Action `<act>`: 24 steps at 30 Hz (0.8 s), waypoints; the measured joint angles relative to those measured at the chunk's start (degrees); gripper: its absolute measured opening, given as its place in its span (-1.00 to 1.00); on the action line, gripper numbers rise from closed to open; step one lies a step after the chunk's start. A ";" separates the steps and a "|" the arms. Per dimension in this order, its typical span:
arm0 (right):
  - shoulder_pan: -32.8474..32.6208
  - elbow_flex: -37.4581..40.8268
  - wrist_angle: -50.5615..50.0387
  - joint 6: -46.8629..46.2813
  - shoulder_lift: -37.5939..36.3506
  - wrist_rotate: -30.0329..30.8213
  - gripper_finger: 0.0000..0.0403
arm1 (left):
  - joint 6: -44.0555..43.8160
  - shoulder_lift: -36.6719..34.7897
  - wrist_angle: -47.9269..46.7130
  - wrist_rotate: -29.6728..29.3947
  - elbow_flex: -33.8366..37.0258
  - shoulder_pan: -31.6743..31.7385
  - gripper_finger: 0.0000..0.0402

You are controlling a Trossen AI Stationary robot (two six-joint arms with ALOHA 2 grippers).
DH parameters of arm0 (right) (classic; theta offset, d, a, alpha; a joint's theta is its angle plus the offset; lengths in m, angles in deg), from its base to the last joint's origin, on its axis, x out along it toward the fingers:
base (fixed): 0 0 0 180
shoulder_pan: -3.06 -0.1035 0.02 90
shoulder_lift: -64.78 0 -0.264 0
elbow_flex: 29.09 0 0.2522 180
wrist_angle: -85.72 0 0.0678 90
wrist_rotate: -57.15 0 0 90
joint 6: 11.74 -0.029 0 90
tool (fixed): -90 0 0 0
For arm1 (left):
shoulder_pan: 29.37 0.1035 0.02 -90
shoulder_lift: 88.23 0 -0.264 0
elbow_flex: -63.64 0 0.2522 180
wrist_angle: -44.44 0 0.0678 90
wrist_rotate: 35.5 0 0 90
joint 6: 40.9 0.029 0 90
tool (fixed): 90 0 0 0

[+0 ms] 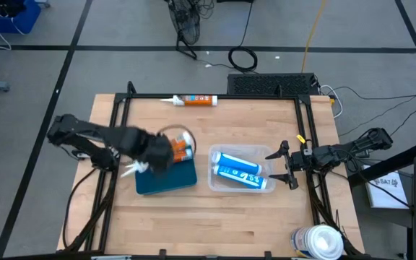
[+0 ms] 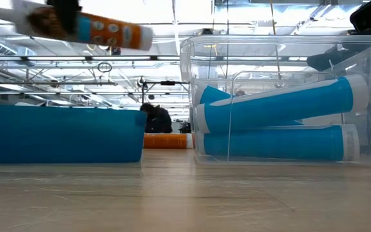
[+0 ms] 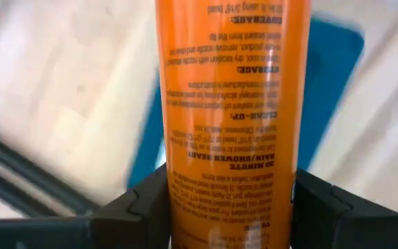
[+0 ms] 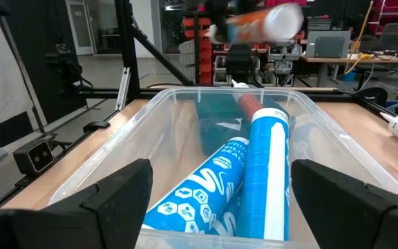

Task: Pick & place silicon tubes, Sealant and Lysol wipes
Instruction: Put the bottom orange sealant bottle into the blue bin

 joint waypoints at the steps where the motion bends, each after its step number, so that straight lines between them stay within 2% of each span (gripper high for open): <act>1: 0.00 0.00 0.00 0.02 0.02 -0.02 0.61 | -1.62 1.06 -0.62 0.66 0.03 -1.47 0.05; 4: -0.02 0.00 0.00 0.01 0.01 -0.02 0.61 | -6.72 4.49 -1.94 2.22 0.23 -4.82 0.05; 8: 0.00 -0.02 0.00 0.01 0.00 -0.02 0.61 | -7.24 8.97 -1.43 7.10 1.00 -6.96 0.05; 15: -0.02 0.00 0.02 0.01 0.00 0.00 0.61 | -0.04 17.05 -1.60 14.00 2.75 -6.33 0.05; 24: -0.01 -0.02 0.00 0.02 0.00 -0.02 0.61 | 6.57 22.44 -1.62 13.15 5.67 -1.39 0.05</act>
